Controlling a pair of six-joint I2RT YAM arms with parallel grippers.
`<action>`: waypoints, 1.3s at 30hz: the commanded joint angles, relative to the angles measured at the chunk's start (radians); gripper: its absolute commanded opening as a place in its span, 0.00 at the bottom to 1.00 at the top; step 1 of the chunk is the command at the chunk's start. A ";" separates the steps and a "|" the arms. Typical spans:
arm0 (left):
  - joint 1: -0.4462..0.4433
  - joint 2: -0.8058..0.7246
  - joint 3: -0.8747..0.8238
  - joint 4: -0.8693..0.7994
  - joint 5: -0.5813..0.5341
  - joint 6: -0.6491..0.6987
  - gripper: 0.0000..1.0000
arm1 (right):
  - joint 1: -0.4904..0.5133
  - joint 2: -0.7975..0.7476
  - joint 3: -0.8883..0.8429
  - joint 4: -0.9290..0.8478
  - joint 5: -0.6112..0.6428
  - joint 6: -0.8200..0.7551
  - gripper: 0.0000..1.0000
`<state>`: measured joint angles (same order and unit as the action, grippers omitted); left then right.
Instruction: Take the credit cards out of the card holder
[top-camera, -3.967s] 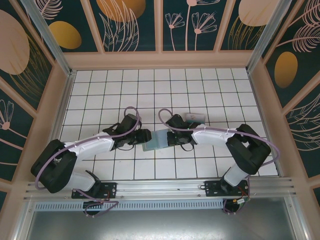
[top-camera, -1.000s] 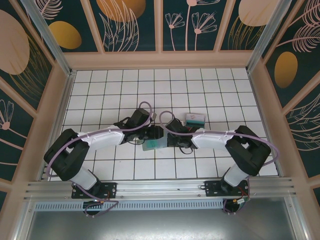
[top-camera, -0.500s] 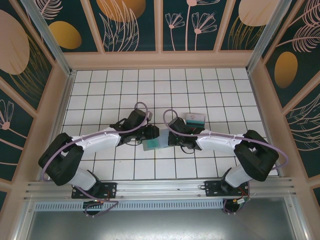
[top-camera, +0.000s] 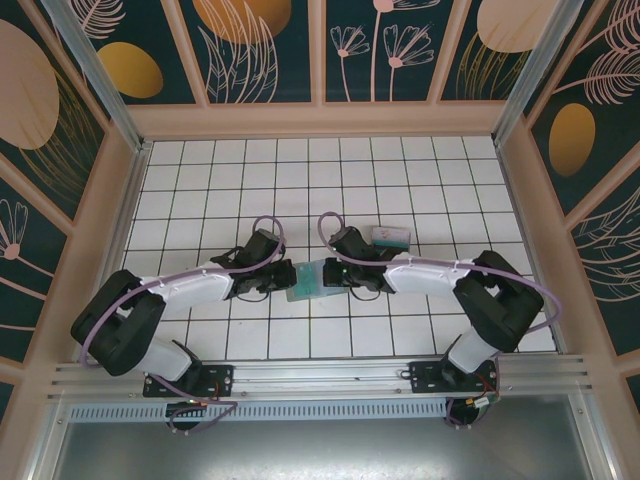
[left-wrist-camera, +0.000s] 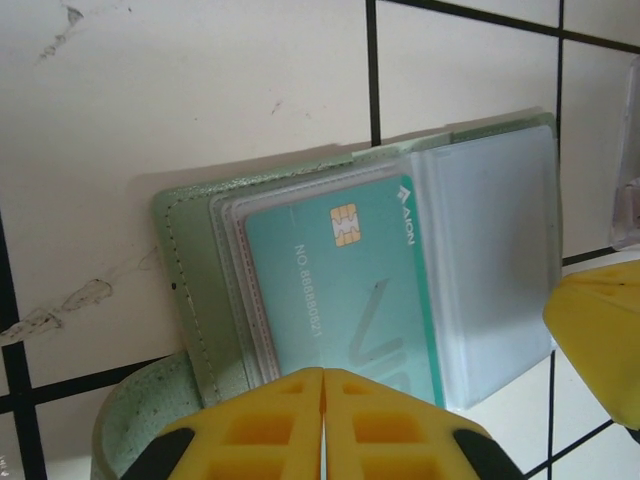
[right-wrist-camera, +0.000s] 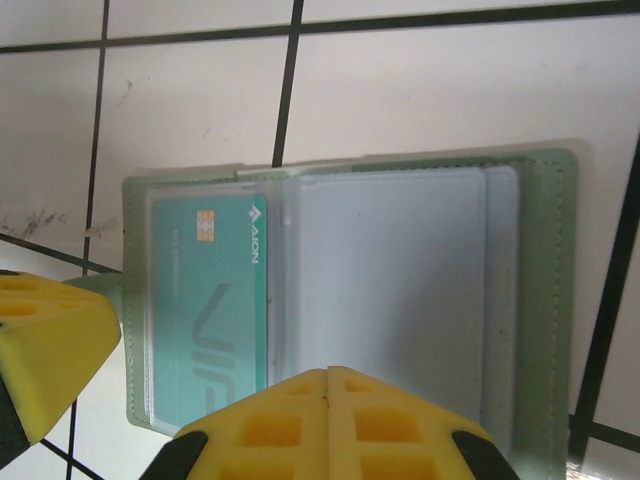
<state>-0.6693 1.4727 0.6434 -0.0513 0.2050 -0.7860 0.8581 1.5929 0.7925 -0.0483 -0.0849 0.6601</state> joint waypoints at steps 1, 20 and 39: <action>0.003 0.023 0.007 0.018 0.018 0.013 0.10 | -0.006 0.018 0.028 0.016 -0.034 -0.013 0.05; 0.002 0.076 0.003 -0.008 0.016 0.026 0.07 | -0.014 0.064 0.056 0.041 -0.118 -0.008 0.11; 0.002 0.083 -0.005 0.005 0.032 0.018 0.06 | -0.077 0.143 0.036 0.124 -0.287 0.039 0.15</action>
<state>-0.6693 1.5364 0.6434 -0.0292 0.2279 -0.7776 0.7872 1.7130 0.8200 0.0528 -0.3420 0.6895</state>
